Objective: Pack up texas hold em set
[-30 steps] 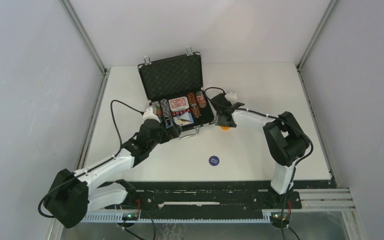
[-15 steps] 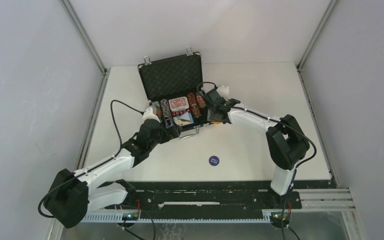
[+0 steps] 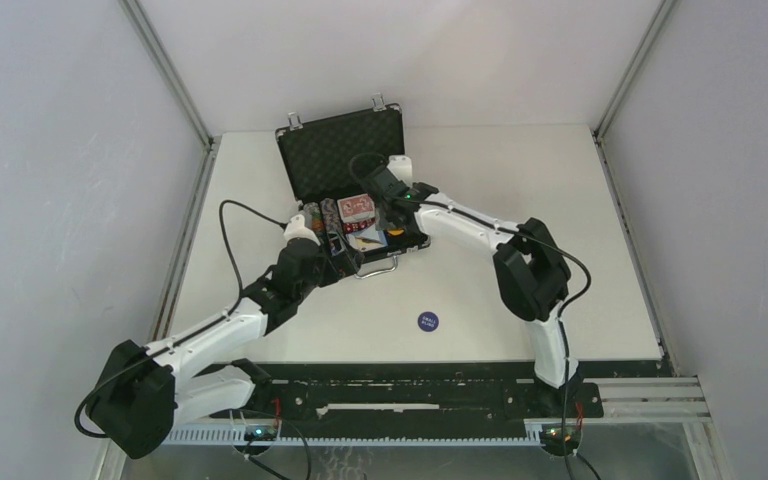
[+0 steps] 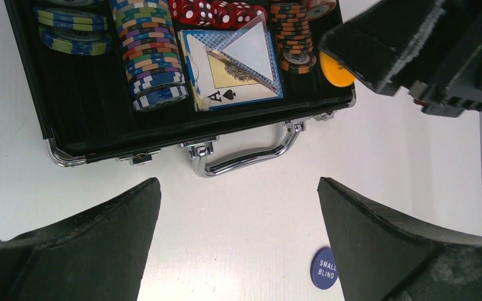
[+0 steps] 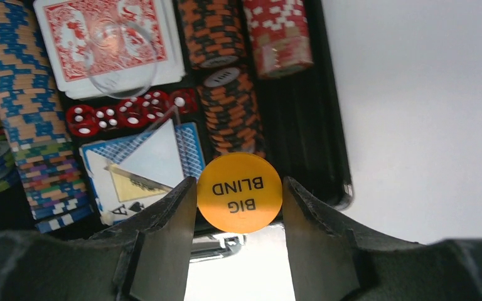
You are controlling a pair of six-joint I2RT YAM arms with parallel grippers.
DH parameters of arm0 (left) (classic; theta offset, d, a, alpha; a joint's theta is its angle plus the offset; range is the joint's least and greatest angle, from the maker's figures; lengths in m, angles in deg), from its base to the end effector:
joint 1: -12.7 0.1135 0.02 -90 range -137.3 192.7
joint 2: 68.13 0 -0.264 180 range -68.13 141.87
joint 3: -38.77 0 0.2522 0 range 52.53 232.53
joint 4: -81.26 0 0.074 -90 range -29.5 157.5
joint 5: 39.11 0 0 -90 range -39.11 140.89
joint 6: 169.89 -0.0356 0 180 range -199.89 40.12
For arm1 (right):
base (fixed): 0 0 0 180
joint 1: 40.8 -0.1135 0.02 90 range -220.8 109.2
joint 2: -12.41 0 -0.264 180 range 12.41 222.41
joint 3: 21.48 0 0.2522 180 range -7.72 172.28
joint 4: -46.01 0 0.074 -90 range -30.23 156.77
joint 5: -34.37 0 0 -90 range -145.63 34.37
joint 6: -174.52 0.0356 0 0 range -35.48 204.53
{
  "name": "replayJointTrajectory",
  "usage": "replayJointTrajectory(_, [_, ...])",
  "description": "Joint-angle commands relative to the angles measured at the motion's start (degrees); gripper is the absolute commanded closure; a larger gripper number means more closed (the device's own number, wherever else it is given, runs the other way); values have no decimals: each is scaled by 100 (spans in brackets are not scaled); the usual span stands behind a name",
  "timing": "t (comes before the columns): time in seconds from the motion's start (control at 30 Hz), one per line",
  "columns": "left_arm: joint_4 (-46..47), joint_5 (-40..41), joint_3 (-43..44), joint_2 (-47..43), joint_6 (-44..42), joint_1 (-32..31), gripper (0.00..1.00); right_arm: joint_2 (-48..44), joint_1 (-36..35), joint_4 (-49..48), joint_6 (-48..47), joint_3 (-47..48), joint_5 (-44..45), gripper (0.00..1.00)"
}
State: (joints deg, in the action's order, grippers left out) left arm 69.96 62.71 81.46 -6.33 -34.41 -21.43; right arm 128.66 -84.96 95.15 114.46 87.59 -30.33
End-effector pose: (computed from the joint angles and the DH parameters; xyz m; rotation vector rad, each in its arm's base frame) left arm 0.1923 -0.1216 0.2085 -0.3389 2.1239 -0.6163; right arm 0.3305 0.2997 0.2304 -0.1362 2.4186 0.0078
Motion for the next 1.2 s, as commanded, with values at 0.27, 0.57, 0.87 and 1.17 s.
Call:
replayJointTrajectory(0.27, [158, 41, 97, -119, -56, -24, 0, 787, -460, 286, -189, 1191, -304, 42])
replayJointTrajectory(0.57, [158, 37, 108, -119, -55, -24, 0, 1114, -716, 317, -291, 1574, -498, 41])
replayJointTrajectory(0.87, [143, 57, 107, -134, -65, -25, 0, 1459, -808, 390, -347, 1955, -484, 34])
replayJointTrajectory(1.17, [141, 58, 105, -132, -65, -24, 0, 978, -824, 162, -330, 1491, -96, 22])
